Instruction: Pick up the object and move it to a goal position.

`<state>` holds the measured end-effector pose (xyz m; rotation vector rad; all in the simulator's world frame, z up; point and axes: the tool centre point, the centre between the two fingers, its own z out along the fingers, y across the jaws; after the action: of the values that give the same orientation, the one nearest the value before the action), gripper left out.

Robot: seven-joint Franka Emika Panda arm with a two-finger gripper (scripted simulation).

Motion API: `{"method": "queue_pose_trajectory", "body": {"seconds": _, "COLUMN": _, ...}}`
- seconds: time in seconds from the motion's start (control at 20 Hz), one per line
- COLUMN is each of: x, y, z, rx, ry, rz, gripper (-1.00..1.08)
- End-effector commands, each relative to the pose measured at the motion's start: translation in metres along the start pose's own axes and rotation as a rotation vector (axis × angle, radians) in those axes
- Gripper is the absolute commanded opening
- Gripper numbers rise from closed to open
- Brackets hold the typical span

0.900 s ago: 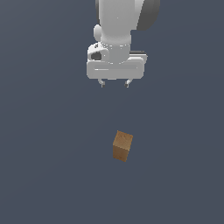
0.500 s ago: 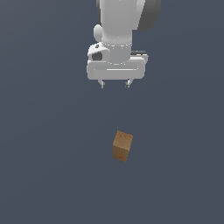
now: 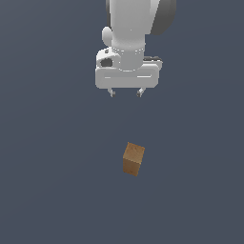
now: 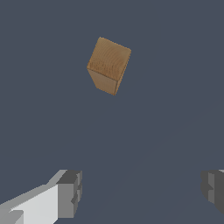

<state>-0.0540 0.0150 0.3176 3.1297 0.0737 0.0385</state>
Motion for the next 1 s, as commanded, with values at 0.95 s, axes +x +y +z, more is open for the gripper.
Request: {"method": "queue_pose_trajectory", "body": {"seconds": 0.95, "x": 0.109, "y": -0.016, "z": 0.073, "rx": 0.006, "ry": -0.017, "rz": 0.262, "gripper": 1.0}}
